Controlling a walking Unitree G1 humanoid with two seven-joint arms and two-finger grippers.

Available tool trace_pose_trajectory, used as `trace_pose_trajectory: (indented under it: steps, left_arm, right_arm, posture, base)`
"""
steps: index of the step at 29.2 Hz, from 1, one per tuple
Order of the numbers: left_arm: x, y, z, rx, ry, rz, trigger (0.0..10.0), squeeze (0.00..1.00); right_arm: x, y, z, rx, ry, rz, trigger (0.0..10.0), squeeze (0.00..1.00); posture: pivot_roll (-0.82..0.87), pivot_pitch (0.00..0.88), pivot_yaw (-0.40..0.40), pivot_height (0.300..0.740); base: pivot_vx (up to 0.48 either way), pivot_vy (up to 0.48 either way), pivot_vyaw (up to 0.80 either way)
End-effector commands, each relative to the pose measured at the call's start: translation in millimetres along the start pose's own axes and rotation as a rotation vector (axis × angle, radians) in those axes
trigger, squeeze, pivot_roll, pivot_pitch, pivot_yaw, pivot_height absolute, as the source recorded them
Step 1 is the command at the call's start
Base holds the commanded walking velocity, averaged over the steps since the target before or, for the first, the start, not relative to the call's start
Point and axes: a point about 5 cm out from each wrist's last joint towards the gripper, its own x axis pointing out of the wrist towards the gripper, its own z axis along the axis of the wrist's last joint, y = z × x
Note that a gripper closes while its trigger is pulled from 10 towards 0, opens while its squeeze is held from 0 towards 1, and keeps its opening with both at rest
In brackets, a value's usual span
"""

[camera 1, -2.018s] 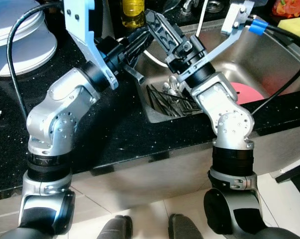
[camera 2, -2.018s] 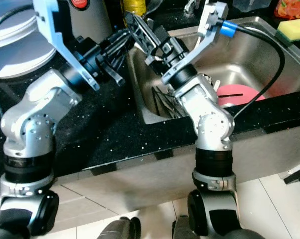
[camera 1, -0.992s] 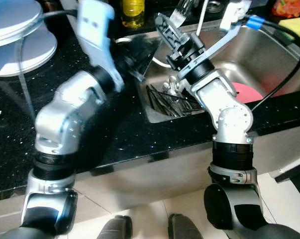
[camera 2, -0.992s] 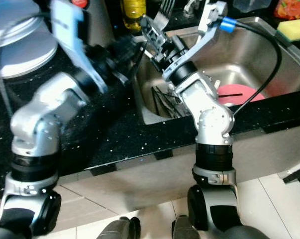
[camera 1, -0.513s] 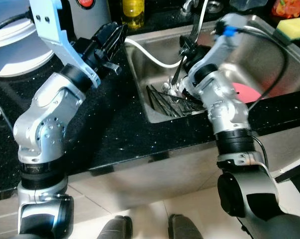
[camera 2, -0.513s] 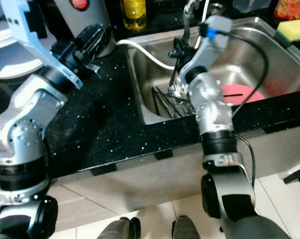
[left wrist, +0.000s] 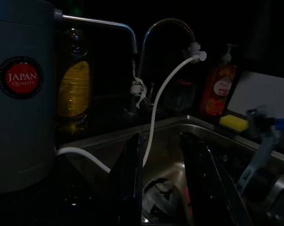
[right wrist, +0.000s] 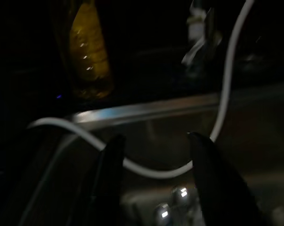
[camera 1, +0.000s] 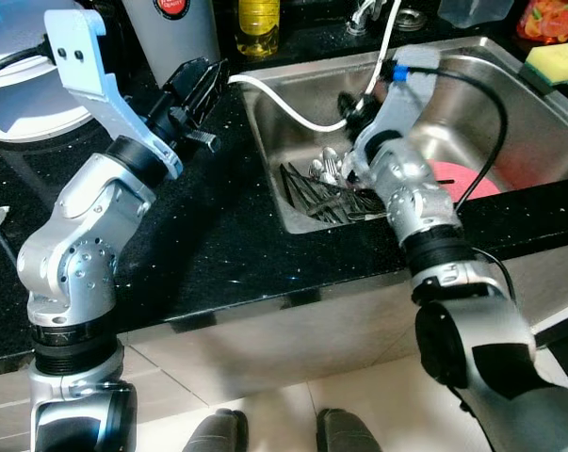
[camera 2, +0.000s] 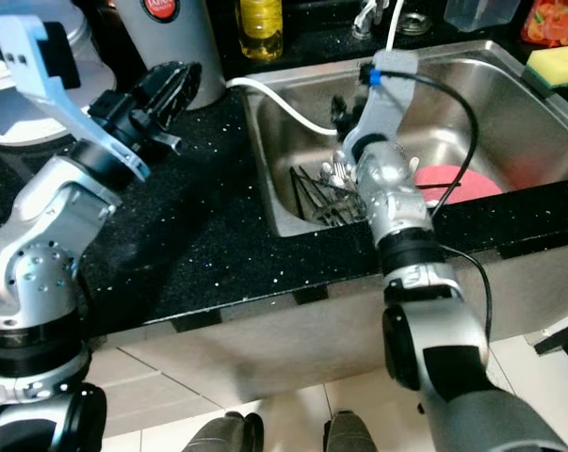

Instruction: Kitchen organization

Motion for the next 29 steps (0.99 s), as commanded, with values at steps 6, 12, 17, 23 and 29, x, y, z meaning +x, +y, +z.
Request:
trace_pose_trajectory:
  steps: [6,12,17,23,29]
  left_arm:
    - [-4.9,8.3,-11.5,0.116,0.080,0.108,10.0,0.00]
    - [-9.3,12.3,-18.4,0.158,0.083,0.199,10.0,0.00]
    - [-12.3,0.6,-25.5,0.211,0.059,0.232,10.0,0.00]
    - [-12.1,-4.9,-36.5,0.207,0.062,0.261,10.0,0.00]
    - [-11.4,-7.7,-42.1,0.230,0.067,0.269,10.0,0.00]
  right_arm:
    - [-15.8,-2.6,23.9,-0.103,-0.168,0.036,10.0,0.00]
    - [-46.5,-6.5,19.2,-0.202,-0.225,0.017,10.0,0.00]
    - [-63.8,-12.1,20.2,-0.120,-0.253,-0.060,10.0,0.00]
    - [-64.0,-9.0,21.1,-0.092,-0.263,-0.053,10.0,0.00]
    - [-62.5,-1.7,25.8,-0.070,-0.276,-0.007,10.0,0.00]
  posture:
    - [0.00,0.079,0.059,0.740]
    - [-0.02,0.062,0.059,0.740]
    - [-0.06,0.050,0.076,0.740]
    - [-0.08,0.044,0.067,0.740]
    - [-0.08,0.036,0.057,0.740]
  base:
    - [0.000,0.000,0.00]
    - [0.000,0.000,0.00]
    - [0.000,0.000,0.00]
    - [0.000,0.000,0.00]
    - [0.000,0.000,0.00]
